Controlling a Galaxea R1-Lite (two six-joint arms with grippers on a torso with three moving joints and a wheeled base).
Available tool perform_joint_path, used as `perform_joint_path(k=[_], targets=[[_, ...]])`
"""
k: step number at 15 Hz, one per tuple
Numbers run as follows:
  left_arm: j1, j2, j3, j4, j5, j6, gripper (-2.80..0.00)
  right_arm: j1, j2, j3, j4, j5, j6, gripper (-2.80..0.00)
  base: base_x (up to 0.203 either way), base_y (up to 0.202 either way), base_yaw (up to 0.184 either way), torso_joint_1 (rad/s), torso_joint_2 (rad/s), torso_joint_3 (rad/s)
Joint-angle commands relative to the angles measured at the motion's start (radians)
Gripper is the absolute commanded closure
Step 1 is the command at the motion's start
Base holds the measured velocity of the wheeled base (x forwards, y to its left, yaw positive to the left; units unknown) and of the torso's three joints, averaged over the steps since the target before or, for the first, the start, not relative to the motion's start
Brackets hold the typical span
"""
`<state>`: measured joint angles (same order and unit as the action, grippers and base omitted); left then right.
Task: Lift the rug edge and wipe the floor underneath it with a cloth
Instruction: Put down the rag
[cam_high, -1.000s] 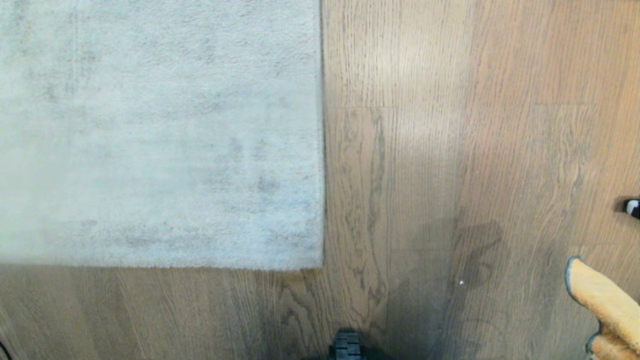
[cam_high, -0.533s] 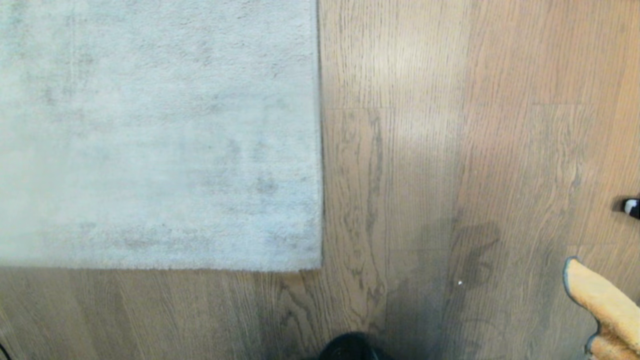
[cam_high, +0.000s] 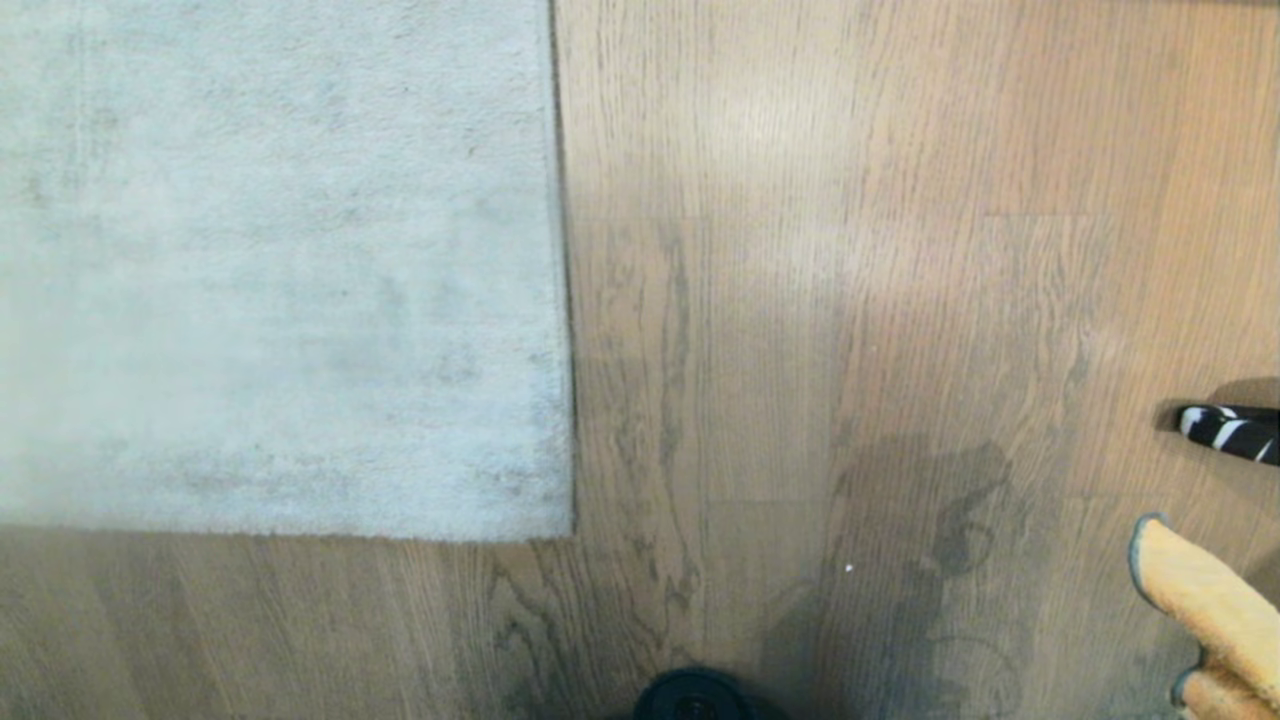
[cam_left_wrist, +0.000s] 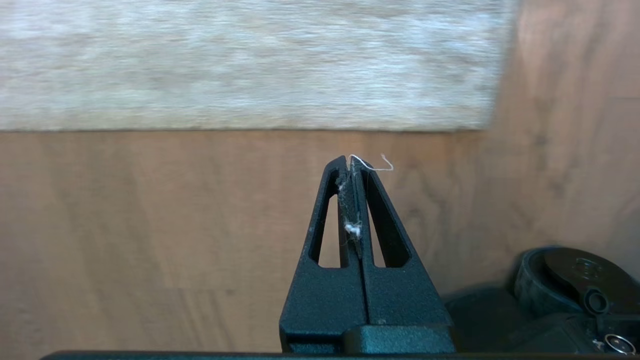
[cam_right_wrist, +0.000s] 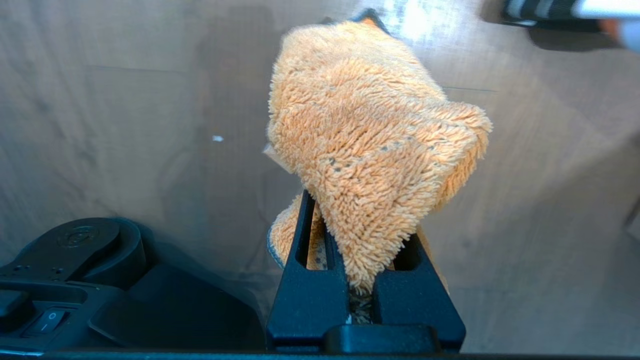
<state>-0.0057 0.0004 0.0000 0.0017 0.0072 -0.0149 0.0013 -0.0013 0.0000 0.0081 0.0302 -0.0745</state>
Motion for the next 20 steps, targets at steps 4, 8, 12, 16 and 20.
perform_joint_path(k=[4, 8, 12, 16, 20], targets=[[0.000, 0.000, 0.000, 0.000, 0.000, 0.000, 0.00, 0.000, 0.001, 0.000, 0.000, 0.000, -0.001, 0.00, 0.000, -0.196, 0.003, 0.003, 0.00, 0.002], [0.000, 0.000, 0.000, 0.000, 0.000, 0.000, 0.00, 0.000, 0.001, 0.000, 0.000, 0.000, -0.001, 0.00, 0.000, -0.188, 0.002, 0.002, 0.00, 0.002], [0.000, 0.000, 0.000, 0.001, 0.000, 0.001, 0.00, 0.000, 0.001, 0.000, 0.000, 0.000, -0.001, 0.00, 0.000, -0.030, 0.000, 0.001, 0.00, 0.001], [0.000, 0.000, 0.000, 0.001, 0.000, 0.000, 0.00, 0.000, 0.001, 0.000, 0.000, 0.000, -0.001, 0.00, 0.000, 0.000, 0.000, 0.000, 0.00, 0.000], [0.000, 0.000, 0.000, 0.001, 0.000, 0.000, 0.00, 0.000, 0.001, 0.000, 0.000, 0.000, -0.001, 0.00, 0.000, 0.000, 0.000, 0.000, 0.00, 0.000]])
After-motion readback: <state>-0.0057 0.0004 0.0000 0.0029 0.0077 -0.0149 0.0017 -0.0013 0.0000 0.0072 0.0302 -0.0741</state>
